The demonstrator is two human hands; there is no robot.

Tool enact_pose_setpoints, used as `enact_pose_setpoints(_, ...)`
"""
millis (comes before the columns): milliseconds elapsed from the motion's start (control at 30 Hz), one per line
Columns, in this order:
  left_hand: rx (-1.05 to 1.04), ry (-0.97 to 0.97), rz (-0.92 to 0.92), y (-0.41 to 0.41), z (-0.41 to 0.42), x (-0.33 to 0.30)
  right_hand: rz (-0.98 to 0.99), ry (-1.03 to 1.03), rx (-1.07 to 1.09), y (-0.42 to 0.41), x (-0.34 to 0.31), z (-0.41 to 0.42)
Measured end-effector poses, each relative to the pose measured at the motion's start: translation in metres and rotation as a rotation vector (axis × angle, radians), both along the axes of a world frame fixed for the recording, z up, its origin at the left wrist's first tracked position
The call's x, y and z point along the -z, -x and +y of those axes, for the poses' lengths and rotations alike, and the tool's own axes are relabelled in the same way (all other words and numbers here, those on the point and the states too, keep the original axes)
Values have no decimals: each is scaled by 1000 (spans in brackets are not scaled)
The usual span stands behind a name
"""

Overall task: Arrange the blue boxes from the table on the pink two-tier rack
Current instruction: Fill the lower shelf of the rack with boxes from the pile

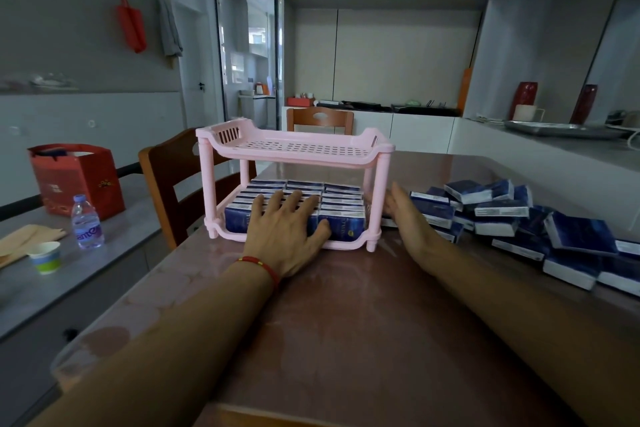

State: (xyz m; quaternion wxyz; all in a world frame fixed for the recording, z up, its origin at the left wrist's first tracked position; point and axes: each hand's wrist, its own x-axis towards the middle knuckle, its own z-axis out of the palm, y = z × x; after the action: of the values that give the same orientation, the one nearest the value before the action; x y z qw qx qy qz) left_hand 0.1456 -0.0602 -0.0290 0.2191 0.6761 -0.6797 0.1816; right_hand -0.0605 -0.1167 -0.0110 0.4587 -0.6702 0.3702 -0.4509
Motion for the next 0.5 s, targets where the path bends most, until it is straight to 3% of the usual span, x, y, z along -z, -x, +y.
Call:
enact_pose_setpoints(400,4,13,3,0,0,-1,-1,-4,49,-5,4,-4)
enact_pose_setpoints(500,49,40,8,1,6,-3,142,118,201,5,5,2)
